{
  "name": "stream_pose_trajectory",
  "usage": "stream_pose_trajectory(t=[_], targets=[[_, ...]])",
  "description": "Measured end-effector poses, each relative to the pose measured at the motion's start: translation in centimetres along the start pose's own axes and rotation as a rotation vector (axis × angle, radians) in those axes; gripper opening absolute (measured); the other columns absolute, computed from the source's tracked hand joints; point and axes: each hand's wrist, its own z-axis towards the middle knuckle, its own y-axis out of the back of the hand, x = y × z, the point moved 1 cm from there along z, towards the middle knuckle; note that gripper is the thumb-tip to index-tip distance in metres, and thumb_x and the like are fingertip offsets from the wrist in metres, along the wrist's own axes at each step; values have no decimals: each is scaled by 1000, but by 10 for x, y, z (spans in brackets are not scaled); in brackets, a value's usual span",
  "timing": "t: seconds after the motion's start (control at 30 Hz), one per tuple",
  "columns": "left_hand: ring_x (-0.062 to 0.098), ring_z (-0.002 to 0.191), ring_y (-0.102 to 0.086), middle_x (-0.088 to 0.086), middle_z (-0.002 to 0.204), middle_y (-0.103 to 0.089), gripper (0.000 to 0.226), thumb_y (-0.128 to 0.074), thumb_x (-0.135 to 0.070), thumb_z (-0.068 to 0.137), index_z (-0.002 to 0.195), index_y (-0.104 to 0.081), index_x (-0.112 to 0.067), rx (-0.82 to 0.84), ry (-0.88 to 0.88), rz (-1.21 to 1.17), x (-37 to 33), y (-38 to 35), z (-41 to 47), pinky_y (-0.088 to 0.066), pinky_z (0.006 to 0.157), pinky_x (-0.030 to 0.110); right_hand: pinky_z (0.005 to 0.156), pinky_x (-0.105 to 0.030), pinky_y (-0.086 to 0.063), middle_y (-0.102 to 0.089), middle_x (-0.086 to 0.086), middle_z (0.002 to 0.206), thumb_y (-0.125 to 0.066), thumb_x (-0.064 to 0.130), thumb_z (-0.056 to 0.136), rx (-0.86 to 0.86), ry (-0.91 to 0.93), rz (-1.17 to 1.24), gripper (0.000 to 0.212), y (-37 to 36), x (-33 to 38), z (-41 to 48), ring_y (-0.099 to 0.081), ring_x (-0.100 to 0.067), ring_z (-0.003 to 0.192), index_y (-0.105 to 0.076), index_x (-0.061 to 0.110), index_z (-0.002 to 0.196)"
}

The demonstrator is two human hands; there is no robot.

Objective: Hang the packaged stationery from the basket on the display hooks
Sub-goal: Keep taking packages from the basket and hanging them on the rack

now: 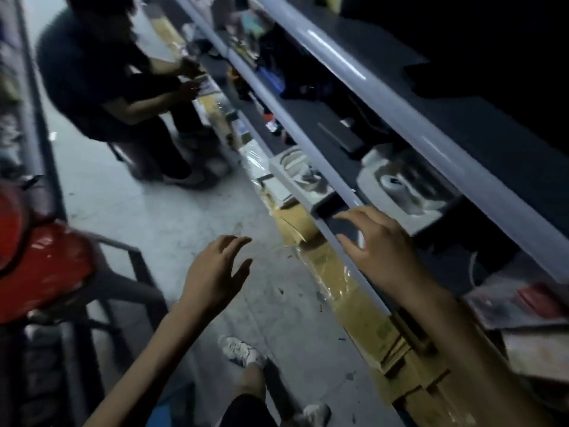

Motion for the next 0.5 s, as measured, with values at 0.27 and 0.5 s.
stream_pose_trajectory(t=[0.27,0.5], targets=[[31,107,-69,5,125,-68,43,-75,-30,94,135,-66,-20,-125,372,-45,148,40,-13,-57,81,41,92,-40,-53,-66,2,121,-70,31,93,256,267,-45,33,-98,128,143,-64,-25,108,-67,25,126],[33,98,-71,5,116,-69,41,-73,-32,89,128,-70,-21,-247,665,-95,253,61,-69,-59,80,44,101,-36,-47,-63,5,130,-64,41,98,470,500,-69,36,-214,254,199,-60,-20,119,-63,28,131]])
